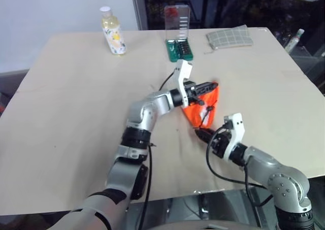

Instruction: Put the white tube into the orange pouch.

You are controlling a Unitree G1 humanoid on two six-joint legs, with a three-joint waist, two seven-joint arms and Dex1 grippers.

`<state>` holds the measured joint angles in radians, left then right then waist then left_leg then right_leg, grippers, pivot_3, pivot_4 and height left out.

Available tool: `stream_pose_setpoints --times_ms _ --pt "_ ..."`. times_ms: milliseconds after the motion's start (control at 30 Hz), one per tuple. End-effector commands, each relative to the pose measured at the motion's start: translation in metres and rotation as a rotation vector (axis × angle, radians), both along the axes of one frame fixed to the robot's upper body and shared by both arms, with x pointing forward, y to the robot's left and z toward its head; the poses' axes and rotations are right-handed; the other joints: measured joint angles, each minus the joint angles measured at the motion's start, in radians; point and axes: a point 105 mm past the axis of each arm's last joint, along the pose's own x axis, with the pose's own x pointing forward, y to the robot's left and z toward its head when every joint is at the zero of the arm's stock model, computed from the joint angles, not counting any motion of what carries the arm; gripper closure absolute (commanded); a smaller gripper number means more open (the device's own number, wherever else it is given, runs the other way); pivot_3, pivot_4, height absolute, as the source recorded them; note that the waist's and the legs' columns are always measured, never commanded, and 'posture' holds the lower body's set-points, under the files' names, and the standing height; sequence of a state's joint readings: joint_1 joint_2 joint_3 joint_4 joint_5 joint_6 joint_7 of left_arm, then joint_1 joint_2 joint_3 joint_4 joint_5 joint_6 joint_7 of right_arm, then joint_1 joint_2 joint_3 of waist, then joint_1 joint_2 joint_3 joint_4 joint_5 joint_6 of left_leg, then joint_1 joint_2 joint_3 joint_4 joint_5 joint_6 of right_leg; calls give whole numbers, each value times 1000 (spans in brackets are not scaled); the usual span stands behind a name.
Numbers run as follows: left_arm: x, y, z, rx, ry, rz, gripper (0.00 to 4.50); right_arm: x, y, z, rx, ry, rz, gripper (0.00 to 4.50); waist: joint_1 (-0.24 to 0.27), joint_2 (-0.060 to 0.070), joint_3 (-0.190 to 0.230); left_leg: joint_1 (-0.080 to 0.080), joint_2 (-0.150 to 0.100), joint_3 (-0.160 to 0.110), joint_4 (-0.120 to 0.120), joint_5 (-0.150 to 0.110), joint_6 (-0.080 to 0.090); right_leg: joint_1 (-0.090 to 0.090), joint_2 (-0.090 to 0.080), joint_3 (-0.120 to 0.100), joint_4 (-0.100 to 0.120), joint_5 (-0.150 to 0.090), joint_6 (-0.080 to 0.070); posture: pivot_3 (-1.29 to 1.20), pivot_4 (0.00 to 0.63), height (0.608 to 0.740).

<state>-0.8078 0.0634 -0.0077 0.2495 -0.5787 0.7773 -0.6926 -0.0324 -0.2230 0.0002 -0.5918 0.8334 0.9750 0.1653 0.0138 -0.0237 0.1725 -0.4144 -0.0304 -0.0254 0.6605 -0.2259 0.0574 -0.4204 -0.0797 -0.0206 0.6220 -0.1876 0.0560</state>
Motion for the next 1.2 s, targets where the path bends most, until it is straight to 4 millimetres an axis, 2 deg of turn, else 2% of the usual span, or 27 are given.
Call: stream_pose_setpoints --times_ms 33,300,433,533,733,867,1000,1033,1133,1167,1200 --pt "-5 -3 15 -25 -57 -18 4500 6 -1 10 35 -33 -32 3373 0 0 0 0 0 0 0 0 0 0 0 0 0 0 0 0 150 740" --pt "-5 -3 14 -21 -62 -20 4500 9 -1 12 46 -32 -40 3373 0 0 0 0 0 0 0 0 0 0 0 0 0 0 0 0 150 740" --pt "-5 -4 14 -24 -62 -19 4500 8 -1 13 52 -38 -36 4444 0 0 0 0 0 0 0 0 0 0 0 0 0 0 0 0 150 740" --pt "-5 -3 14 -23 -61 -15 4500 5 -2 18 64 -55 -29 4444 0 0 0 0 0 0 0 0 0 0 0 0 0 0 0 0 150 740" --pt "-3 0 10 -22 -63 4 4500 -19 -2 50 99 -164 48 4444 0 0 0 0 0 0 0 0 0 0 0 0 0 0 0 0 150 740" --pt "-3 2 6 -21 -74 5 4500 -36 -9 76 103 -227 106 4444 0 0 0 0 0 0 0 0 0 0 0 0 0 0 0 0 150 740" --pt "-8 3 12 -51 -105 -34 4500 -37 -23 99 71 -278 138 4444 0 0 0 0 0 0 0 0 0 1 -1 0 -1 0 0 0 150 740" --pt "-15 9 16 -82 -107 -82 4500 -34 -30 111 58 -307 152 4444 0 0 0 0 0 0 0 0 0 1 -1 0 -1 0 0 0 150 740" --pt "-39 22 24 -82 -196 -233 3661 -28 -46 141 17 -354 191 4500 -10 2 2 0 1 2 1 0 0 0 -1 1 -1 -2 -4 0 150 740" --pt "-46 27 24 -37 -246 -268 3088 -26 -50 150 3 -360 208 4500 -9 1 2 0 1 2 0 0 0 0 -1 1 -1 -2 -4 0 150 740" --pt "-53 32 22 20 -313 -300 2734 -26 -54 158 -7 -365 224 4500 -7 2 2 0 1 1 -1 0 0 1 0 0 -2 -3 -5 0 150 740"
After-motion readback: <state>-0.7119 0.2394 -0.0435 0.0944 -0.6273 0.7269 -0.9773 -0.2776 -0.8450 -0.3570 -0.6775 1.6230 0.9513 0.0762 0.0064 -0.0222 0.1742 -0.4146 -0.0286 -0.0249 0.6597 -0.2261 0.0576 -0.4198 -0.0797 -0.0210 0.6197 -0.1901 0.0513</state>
